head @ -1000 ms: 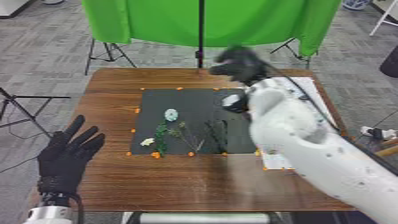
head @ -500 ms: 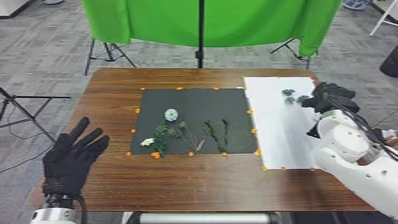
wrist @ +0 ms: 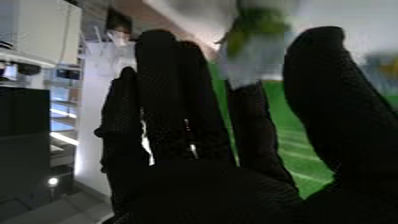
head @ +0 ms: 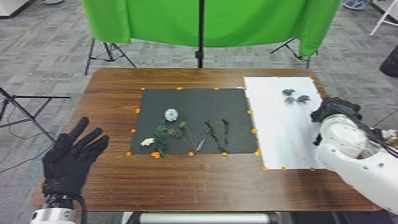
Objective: Arrange flowers
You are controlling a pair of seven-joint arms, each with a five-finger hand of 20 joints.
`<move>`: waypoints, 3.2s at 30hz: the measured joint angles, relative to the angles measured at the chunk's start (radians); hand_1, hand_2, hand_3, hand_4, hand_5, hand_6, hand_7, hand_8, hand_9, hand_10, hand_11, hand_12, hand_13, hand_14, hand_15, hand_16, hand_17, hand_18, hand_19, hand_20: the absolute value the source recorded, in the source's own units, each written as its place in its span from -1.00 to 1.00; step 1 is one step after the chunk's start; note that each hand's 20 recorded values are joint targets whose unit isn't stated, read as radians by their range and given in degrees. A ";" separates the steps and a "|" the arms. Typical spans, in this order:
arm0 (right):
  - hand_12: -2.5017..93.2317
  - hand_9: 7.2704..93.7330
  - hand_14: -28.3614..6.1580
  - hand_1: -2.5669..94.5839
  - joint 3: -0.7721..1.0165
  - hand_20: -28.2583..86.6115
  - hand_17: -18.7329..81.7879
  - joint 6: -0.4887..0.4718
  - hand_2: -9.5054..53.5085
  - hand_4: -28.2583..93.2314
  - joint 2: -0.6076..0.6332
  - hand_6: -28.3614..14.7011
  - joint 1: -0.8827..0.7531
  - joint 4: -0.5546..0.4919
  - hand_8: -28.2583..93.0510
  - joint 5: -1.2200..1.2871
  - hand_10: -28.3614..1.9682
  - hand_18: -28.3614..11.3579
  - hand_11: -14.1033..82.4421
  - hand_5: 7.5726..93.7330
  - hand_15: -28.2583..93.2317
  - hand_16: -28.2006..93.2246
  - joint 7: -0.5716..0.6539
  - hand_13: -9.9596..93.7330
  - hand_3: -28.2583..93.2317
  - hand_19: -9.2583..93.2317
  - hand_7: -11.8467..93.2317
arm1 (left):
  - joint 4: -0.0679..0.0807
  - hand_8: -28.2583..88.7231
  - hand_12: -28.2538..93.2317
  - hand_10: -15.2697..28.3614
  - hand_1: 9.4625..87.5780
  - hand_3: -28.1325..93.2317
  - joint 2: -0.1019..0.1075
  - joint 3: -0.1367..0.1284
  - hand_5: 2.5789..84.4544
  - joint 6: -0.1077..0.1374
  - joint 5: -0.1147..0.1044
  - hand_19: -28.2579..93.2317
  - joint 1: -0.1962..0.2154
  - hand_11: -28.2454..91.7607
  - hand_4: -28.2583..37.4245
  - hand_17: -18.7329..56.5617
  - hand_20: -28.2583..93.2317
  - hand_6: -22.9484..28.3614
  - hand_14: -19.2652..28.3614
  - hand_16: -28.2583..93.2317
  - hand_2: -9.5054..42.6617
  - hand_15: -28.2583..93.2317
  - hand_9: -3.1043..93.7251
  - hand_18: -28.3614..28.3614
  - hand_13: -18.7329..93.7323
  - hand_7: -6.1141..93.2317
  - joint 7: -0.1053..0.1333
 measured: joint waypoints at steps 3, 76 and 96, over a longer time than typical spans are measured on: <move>-0.47 0.65 0.32 0.13 -0.048 0.21 -0.07 0.015 -1.00 -1.00 -0.008 0.48 0.026 0.025 -0.66 -0.011 0.23 -0.71 -0.42 0.46 0.40 -0.16 0.001 0.52 0.61 0.79 -0.47 | 0.000 -0.69 -0.37 0.55 -0.83 0.70 -0.001 0.000 -0.24 0.000 0.000 0.34 0.000 -0.20 -1.00 -0.73 -0.23 0.12 0.99 -0.66 -0.30 0.24 -0.24 1.00 -0.25 -0.66 -0.001; -0.50 0.54 0.06 -0.08 -0.552 0.33 -0.13 0.018 -1.00 -1.00 -0.622 0.33 0.354 0.027 -0.74 -0.228 0.15 -0.74 0.17 0.41 0.75 -0.24 -0.277 0.39 0.67 0.86 -0.48 | 0.002 -0.69 -0.37 0.55 -0.75 0.73 -0.011 -0.032 -0.22 -0.018 0.029 0.35 -0.051 -0.19 -1.00 -0.73 -0.24 0.14 0.99 -0.66 -0.33 0.24 -0.24 1.00 -0.25 -0.66 -0.092; -0.64 0.29 -0.01 -0.20 -0.259 0.31 -0.33 0.071 -1.00 -1.00 -0.434 0.43 0.283 -0.176 -0.77 0.191 0.08 -0.73 -0.15 0.26 0.53 -0.35 -0.538 0.17 0.78 0.60 -0.44 | -0.003 -0.69 -0.37 0.56 -0.74 0.73 0.000 -0.025 -0.21 -0.002 0.013 0.35 -0.018 -0.19 -1.00 -0.73 -0.24 0.14 0.98 -0.66 -0.33 0.25 -0.24 1.00 -0.25 -0.66 -0.056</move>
